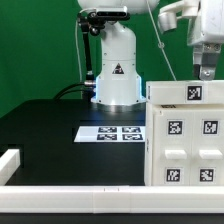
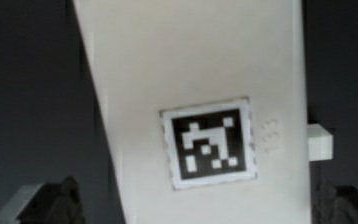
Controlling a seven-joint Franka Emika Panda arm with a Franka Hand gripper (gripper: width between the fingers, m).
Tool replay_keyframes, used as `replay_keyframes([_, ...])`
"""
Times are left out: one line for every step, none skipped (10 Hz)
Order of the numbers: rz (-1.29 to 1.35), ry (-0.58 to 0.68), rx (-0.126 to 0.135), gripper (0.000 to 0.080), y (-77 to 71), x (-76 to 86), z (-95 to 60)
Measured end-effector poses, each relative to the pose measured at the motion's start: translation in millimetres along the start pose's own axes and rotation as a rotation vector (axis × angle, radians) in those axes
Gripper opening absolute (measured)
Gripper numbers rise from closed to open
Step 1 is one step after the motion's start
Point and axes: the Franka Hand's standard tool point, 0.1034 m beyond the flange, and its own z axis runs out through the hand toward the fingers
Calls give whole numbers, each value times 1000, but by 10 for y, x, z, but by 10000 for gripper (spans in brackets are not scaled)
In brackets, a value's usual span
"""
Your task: Assemble cabinet
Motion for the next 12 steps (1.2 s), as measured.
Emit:
replay_keyframes([-77,-1,0,649,1,-8,3])
replay_keyframes([-59,-9,11,649,-26,-6,13])
replay_keyframes([-37,-37,35,649,-88,-1,32])
replay_keyframes([-27,-56,53,649,-114,-7,36])
replay_keyframes([-24,-59,60,649,-123,-21,51])
replay_keyframes([-20,-60,63,649,-125,-43,77])
replay_keyframes([-18,-59,64,649,-121,-62,98])
replay_keyframes([-19,-57,65,649,-113,-91,125])
replay_keyframes([-23,-57,72,649,-111,-136,163])
replay_keyframes([-18,-58,76,649,-111,-168,189])
replay_keyframes([-11,-58,75,649,-111,-166,188])
replay_keyframes([21,-60,74,547,-110,-168,189])
